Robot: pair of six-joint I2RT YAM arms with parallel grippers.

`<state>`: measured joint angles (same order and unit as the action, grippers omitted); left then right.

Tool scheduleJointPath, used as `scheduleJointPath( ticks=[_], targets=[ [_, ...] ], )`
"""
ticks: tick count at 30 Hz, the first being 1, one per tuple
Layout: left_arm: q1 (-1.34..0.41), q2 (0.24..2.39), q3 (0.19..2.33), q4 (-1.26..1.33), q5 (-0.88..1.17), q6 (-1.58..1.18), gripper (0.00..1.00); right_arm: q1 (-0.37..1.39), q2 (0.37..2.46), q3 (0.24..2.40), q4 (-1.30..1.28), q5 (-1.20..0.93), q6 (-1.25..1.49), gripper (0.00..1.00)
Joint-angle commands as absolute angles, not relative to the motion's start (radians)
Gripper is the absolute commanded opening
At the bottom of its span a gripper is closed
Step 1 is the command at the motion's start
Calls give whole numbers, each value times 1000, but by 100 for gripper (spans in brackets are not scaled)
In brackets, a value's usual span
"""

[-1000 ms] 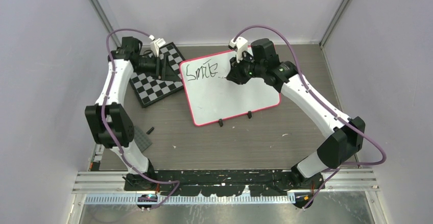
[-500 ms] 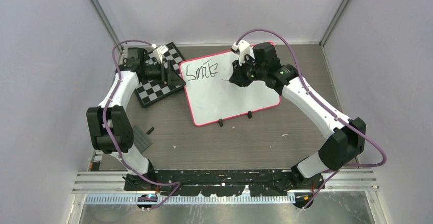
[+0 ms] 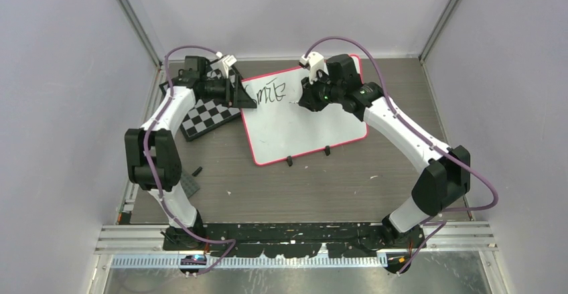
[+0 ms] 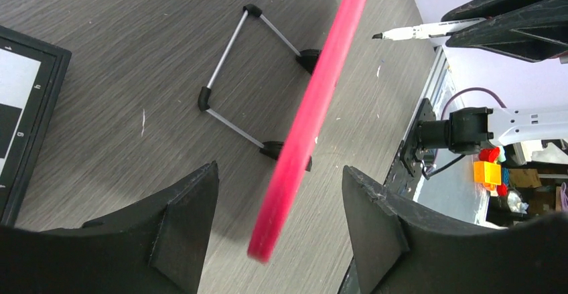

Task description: Write a sentence on the whiteboard

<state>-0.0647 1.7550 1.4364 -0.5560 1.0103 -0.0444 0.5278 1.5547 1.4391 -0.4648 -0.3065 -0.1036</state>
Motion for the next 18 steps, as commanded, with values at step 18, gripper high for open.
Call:
scheduleJointPath(
  ticks=[18],
  targets=[
    [-74,1811,1541,-556,1011,-23,38,532,1606,1528,-325,-179,-119,0]
  ],
)
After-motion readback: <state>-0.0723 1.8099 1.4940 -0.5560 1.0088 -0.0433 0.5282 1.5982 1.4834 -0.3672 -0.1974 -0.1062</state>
